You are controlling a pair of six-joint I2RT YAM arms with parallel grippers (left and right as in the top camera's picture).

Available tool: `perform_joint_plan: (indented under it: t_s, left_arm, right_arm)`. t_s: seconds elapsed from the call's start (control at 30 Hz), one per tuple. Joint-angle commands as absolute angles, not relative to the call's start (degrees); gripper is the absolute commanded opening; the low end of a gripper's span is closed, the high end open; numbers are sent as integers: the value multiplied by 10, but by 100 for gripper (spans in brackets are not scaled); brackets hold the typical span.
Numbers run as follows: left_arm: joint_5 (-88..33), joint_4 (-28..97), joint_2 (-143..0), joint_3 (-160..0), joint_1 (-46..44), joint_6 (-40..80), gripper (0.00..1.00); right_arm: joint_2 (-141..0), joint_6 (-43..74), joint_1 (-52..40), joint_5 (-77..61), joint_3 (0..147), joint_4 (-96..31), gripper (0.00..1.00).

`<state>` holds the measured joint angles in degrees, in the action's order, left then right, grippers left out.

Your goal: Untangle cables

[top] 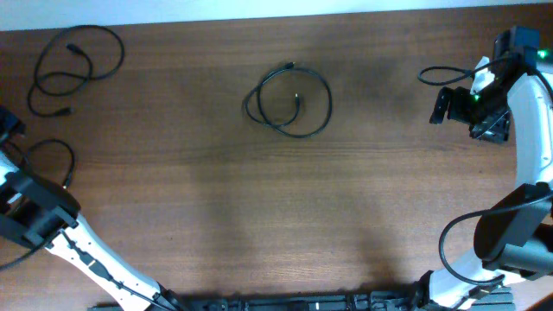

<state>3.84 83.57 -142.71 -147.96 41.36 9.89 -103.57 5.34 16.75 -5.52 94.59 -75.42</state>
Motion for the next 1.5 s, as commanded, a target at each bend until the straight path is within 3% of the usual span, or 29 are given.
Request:
perform_joint_plan:
  t_s: [0.0,0.1,0.2,0.57,0.63,0.67,0.7,0.73,0.93,1.07,1.1,1.13,1.17,1.23,1.3,1.47]
  left_arm:
    - [-19,832,-1466,-1480,415,97,50]
    - [-26,832,-1486,-1480,415,97,32]
    - [-26,831,-1486,-1480,415,97,0]
    - [-26,889,-1568,-1521,404,97,0]
    - [-26,916,-1568,-1595,404,97,30]
    - [-27,932,-1568,-1647,404,97,66]
    - [-45,948,-1568,-1697,404,98,89]
    - [-81,952,-1568,-1731,404,98,99]
    - [-361,922,-1568,-1764,351,62,99]
    - [-367,923,-1568,-1764,208,17,100]
    - [-366,926,-1569,-1764,166,17,80]
    - [-353,932,-1571,-1763,113,17,77]
    - [-321,940,-1575,-1763,64,17,86]
    - [-190,953,-1608,-1763,-55,23,73]
    - [-57,967,-1673,-1763,-146,101,70]
    - [1,964,-1707,-1763,-213,162,70]
  right_arm:
    - [-1035,49,169,-58,947,-754,98]
    - [-1035,49,169,-58,947,-754,98]
    - [-1035,49,169,-58,947,-754,98]
    - [-1035,49,169,-58,947,-754,98]
    - [-1035,49,169,-58,947,-754,98]
    - [-1035,49,169,-58,947,-754,98]
    - [-1035,49,169,-58,947,-754,98]
    - [-1035,49,169,-58,947,-754,98]
    - [-1035,49,169,-58,947,-754,98]
    - [-1035,49,169,-58,947,-754,98]
    - [-1035,49,169,-58,947,-754,98]
    - [-1035,49,169,-58,947,-754,98]
    - [-1035,49,169,-58,947,-754,98]
    - [-1035,49,169,-58,947,-754,98]
    - [-1035,49,169,-58,947,-754,98]
    - [-1035,49,169,-58,947,-754,98]
